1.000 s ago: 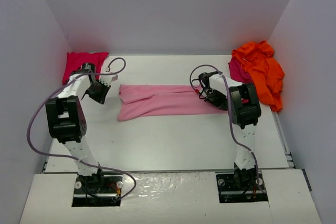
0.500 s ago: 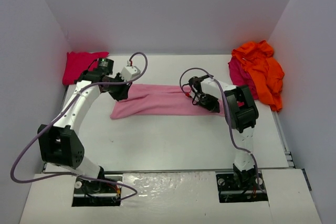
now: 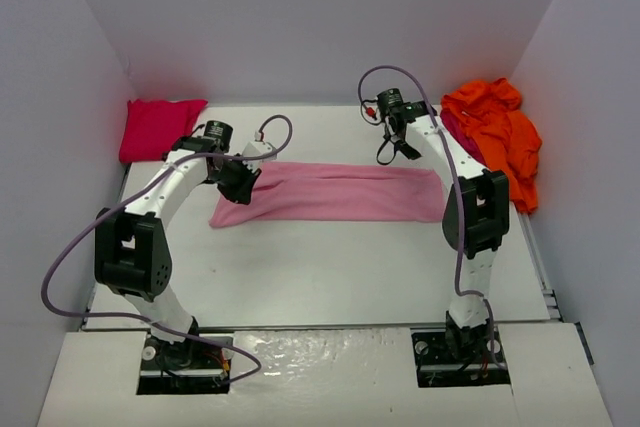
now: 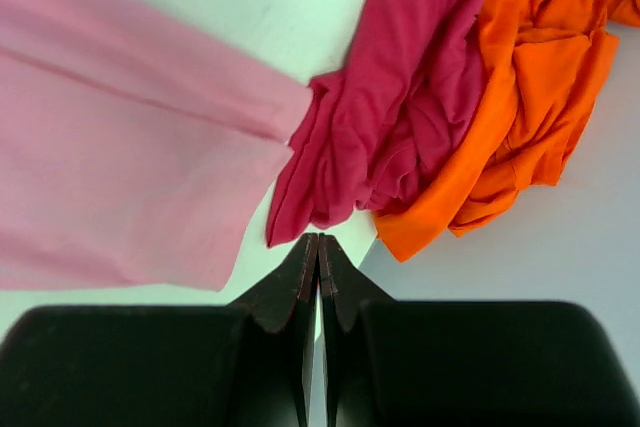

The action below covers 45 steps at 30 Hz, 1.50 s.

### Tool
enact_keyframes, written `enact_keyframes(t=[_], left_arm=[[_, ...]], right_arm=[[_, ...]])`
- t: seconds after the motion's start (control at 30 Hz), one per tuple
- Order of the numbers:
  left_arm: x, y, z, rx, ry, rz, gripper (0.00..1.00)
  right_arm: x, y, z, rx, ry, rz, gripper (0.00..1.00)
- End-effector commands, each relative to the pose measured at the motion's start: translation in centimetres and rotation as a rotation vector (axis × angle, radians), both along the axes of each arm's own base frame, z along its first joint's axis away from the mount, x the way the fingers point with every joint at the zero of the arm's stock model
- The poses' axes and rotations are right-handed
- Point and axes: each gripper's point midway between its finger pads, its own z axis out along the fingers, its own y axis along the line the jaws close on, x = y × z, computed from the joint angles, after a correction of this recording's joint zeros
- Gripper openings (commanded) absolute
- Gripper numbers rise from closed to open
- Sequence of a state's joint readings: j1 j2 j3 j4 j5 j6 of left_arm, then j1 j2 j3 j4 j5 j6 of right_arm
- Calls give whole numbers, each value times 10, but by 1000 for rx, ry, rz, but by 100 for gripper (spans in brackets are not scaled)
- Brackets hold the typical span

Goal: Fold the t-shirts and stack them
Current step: Fold the tshirt

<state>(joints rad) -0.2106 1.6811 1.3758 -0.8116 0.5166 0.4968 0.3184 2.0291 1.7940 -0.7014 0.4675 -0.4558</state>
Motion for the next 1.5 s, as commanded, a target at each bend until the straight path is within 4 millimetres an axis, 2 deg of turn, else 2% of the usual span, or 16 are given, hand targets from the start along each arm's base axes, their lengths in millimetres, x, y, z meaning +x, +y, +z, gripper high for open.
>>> enact_keyframes(t=[0.0,0.1,0.3,0.4,0.5,0.6,0.67,0.8,0.87,0.97,1.03,1.17,1.33,1.37,1.47], left_arm=[[-10,-10,3,-1,-2,-72,0],[-18,-5,-5,20,7,-74,0],[-42,5,-29,56,63,-79,0],[-49,9,-37,70,75,-72,0],[-53,15,-54,88,114,-41,0],[-51,19,-67,106,162,-6,0],[-38,25,-82,162,184,53,0],[-6,30,-90,194,168,116,0],[4,32,-102,224,195,143,0],[28,37,-108,279,197,163,0],[42,44,-108,323,179,178,0],[78,56,-104,367,152,227,0],[118,73,-101,391,127,288,0],[135,73,-90,385,87,300,0],[156,80,-88,412,69,315,0]], right_arm=[[22,-22,-32,3,52,-60,0],[36,-26,-56,11,75,-81,0],[69,-31,-86,1,63,-103,0],[74,-31,-92,6,64,-105,0],[67,-29,-101,12,97,-92,0],[48,-30,-116,-1,184,-61,0],[27,-32,-122,-13,264,-32,0],[-29,-29,-138,9,461,67,0],[-51,-23,-133,26,513,127,0],[-89,-9,-130,1,585,213,1],[-102,-2,-127,-25,594,239,1],[-132,22,-121,-55,625,304,1],[-179,67,-118,-63,707,455,1],[-191,81,-117,-83,723,507,1],[-209,109,-115,-99,737,596,1]])
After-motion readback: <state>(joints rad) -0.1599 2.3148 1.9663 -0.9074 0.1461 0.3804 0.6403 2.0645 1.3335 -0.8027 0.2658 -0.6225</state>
